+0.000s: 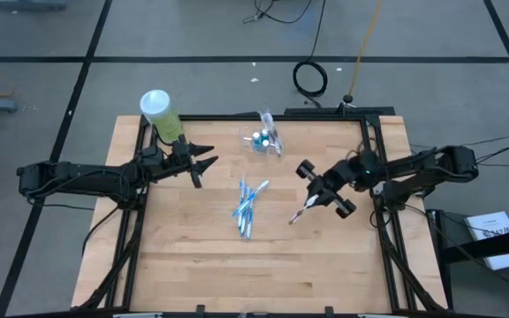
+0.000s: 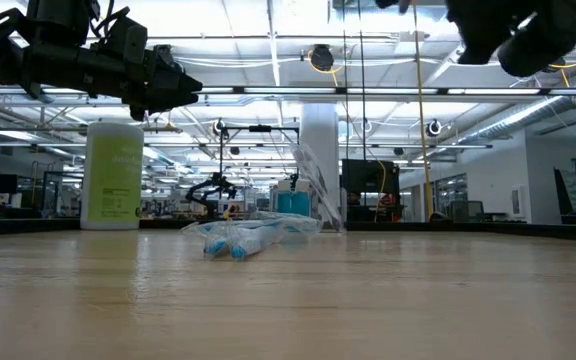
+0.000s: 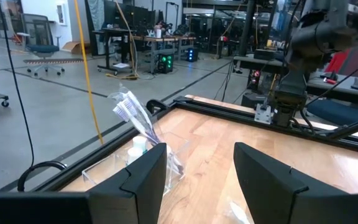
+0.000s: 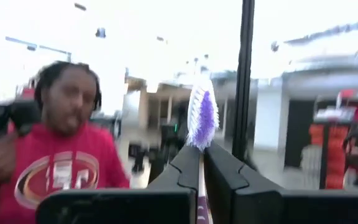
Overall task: Pick & Place toothbrushing station
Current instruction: Put the purple toothbrush into the transparent organizer
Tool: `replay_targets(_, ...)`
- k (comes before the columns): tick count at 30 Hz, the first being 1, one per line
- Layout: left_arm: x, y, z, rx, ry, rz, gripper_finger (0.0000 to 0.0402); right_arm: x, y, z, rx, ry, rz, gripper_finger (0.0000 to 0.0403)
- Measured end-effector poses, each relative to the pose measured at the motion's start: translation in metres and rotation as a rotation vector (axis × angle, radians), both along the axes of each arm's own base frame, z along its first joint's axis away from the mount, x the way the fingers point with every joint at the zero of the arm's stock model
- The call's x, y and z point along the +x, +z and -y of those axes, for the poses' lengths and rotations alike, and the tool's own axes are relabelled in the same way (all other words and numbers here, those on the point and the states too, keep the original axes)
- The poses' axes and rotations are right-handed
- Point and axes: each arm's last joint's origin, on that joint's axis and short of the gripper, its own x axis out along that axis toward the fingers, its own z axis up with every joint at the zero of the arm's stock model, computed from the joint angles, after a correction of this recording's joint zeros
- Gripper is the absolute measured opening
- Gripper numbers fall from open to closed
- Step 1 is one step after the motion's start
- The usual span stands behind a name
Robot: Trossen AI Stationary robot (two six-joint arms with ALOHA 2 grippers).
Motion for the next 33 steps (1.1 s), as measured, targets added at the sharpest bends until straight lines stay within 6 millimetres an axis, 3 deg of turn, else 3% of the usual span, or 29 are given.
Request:
replay_targets(7, 0.0, 0.0, 0.0, 0.0, -0.001, 0.0, 0.0196, -0.015, -0.008, 0.002, 0.128, -0.148, 0.064, 0.0001)
replay_targets(15, 0.0, 0.0, 0.0, 0.0, 0.0, 0.001, 0.0196, -0.014, -0.014, 0.006, 0.141, -0.29, 0.071, 0.0001)
replay_targets(24, 0.0, 0.0, 0.0, 0.0, 0.0, 0.001, 0.0196, -0.006, -0.03, 0.018, 0.189, -0.752, -0.021, 0.0003)
replay_targets(33, 0.0, 0.0, 0.0, 0.0, 0.0, 0.001, 0.0196, -0.003, -0.045, 0.032, 0.112, -1.273, -0.153, 0.0002)
